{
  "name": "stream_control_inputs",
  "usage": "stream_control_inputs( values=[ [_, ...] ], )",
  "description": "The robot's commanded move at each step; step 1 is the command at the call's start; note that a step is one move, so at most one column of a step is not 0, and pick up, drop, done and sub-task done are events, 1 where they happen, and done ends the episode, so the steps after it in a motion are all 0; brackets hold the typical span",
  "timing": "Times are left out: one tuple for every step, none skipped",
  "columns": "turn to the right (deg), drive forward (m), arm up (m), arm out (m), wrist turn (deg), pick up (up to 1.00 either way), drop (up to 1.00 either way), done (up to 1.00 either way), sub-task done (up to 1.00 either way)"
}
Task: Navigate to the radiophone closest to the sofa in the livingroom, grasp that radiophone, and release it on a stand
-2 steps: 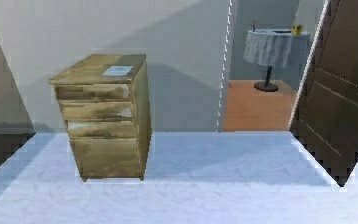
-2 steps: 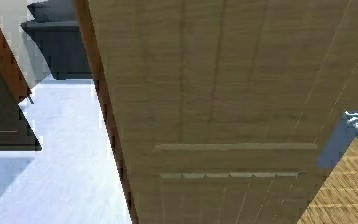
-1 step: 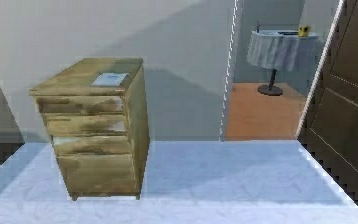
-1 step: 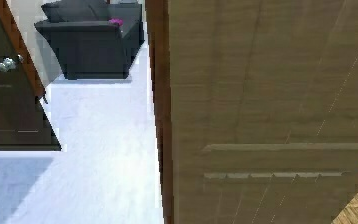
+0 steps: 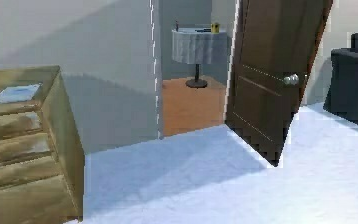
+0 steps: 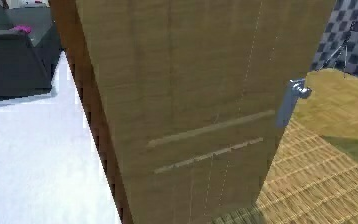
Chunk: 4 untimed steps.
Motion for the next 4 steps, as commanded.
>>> stream_control_inputs(
  values=[
    [0.0, 1.0, 0.0, 0.0, 0.0, 0.0, 0.0, 0.0, 0.0],
    [0.0, 0.95, 0.0, 0.0, 0.0, 0.0, 0.0, 0.0, 0.0],
    [45.0, 0.0, 0.0, 0.0, 0.0, 0.0, 0.0, 0.0, 0.0],
    [6.0, 0.0, 0.0, 0.0, 0.0, 0.0, 0.0, 0.0, 0.0]
  ],
)
